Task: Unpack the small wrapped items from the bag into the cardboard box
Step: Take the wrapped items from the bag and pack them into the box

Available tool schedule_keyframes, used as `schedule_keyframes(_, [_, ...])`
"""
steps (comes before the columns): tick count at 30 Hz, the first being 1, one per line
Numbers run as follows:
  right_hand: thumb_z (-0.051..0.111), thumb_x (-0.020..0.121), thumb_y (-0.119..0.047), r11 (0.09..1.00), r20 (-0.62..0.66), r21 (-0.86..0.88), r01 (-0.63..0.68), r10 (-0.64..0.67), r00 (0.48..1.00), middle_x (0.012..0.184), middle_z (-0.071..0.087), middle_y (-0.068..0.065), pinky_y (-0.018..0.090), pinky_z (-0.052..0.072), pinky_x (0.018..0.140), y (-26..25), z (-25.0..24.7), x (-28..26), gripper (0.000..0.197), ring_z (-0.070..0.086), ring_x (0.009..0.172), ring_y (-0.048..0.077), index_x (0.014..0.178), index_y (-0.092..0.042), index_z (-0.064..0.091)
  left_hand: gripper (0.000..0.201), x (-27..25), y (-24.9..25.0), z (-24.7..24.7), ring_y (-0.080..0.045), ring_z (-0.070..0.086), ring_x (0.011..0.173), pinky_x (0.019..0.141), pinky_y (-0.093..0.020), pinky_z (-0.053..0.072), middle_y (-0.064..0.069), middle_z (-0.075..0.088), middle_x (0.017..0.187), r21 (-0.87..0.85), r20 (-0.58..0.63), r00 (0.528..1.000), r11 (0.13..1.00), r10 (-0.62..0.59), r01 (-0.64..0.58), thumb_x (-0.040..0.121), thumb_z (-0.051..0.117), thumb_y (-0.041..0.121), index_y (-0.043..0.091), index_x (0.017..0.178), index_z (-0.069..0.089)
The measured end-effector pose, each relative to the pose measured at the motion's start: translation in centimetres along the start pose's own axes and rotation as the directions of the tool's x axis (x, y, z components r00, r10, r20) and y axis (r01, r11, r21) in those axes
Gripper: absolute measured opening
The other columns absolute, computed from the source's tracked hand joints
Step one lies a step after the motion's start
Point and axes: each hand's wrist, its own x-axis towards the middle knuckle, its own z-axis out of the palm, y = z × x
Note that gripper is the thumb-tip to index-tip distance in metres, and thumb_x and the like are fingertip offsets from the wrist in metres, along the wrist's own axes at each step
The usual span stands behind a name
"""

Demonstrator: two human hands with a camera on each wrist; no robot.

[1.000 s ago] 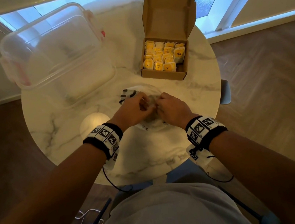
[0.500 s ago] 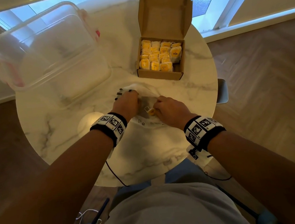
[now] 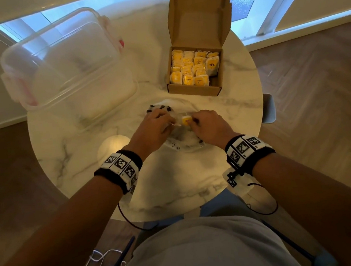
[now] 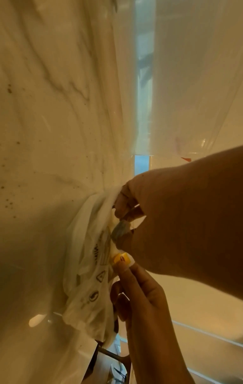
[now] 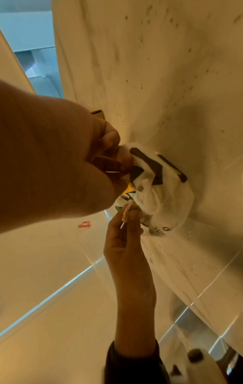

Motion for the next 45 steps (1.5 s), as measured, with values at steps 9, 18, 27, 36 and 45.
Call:
schedule_keyframes(9, [0.055, 0.096, -0.034, 0.998, -0.053, 0.058, -0.032, 0.035, 0.998, 0.084, 0.069, 0.006, 0.041, 0.054, 0.066, -0.3, 0.6, -0.7, 0.017, 0.064, 0.077, 0.032, 0.089, -0.020, 0.061, 0.019, -0.5, 1.1, -0.7, -0.017, 0.059, 0.083, 0.071, -0.029, 0.052, 0.003, 0.059, 0.095, -0.170, 0.033, 0.992, 0.978, -0.118, 0.122, 0.086, 0.074, 0.019, 0.018, 0.089, 0.055])
schedule_keyframes(18, [0.056, 0.096, -0.035, 0.996, -0.065, 0.074, -0.057, 0.062, 0.996, 0.087, 0.071, 0.006, 0.044, 0.056, 0.071, -0.5, 0.7, -1.4, 0.018, 0.065, 0.080, 0.031, 0.094, -0.018, 0.064, 0.015, -0.2, 2.1, -1.2, -0.018, 0.061, 0.078, 0.074, -0.033, 0.055, -0.002, 0.064, 0.099, -0.174, 0.062, 0.989, 0.974, -0.137, 0.146, 0.097, 0.055, 0.013, 0.015, 0.109, 0.062])
schedule_keyframes(27, [0.055, 0.096, -0.036, 0.995, -0.090, 0.094, -0.032, 0.040, 0.995, 0.087, 0.071, 0.002, 0.041, 0.056, 0.071, -0.4, 0.4, -1.9, 0.018, 0.065, 0.079, 0.028, 0.095, -0.021, 0.064, 0.028, -0.1, 2.1, -1.6, -0.006, 0.054, 0.084, 0.076, -0.015, 0.042, 0.007, 0.063, 0.103, -0.158, 0.059, 0.989, 0.977, -0.134, 0.142, 0.096, 0.051, 0.010, 0.019, 0.113, 0.071])
schedule_keyframes(36, [0.058, 0.097, -0.032, 0.986, -0.181, 0.162, 0.038, -0.009, 0.983, 0.088, 0.072, 0.002, 0.040, 0.055, 0.074, -0.1, -0.3, -1.4, 0.017, 0.066, 0.083, 0.023, 0.101, -0.018, 0.066, 0.018, 0.2, 1.6, -2.2, -0.014, 0.055, 0.106, 0.093, -0.026, 0.046, 0.001, 0.057, 0.113, -0.112, 0.070, 0.998, 0.994, -0.007, 0.015, 0.094, 0.063, 0.015, 0.021, 0.109, 0.071])
schedule_keyframes(45, [0.070, 0.092, -0.024, 0.971, -0.211, 0.220, 0.094, -0.047, 0.976, 0.087, 0.068, -0.002, 0.018, 0.036, 0.071, -0.6, -1.8, -0.6, 0.015, 0.054, 0.076, 0.010, 0.099, -0.011, 0.073, 0.022, -0.6, 3.7, -3.2, -0.001, 0.060, 0.082, 0.076, -0.008, 0.047, 0.004, 0.067, 0.097, -0.188, 0.119, 0.991, 0.982, 0.055, -0.032, 0.093, 0.068, 0.020, 0.022, 0.115, 0.064])
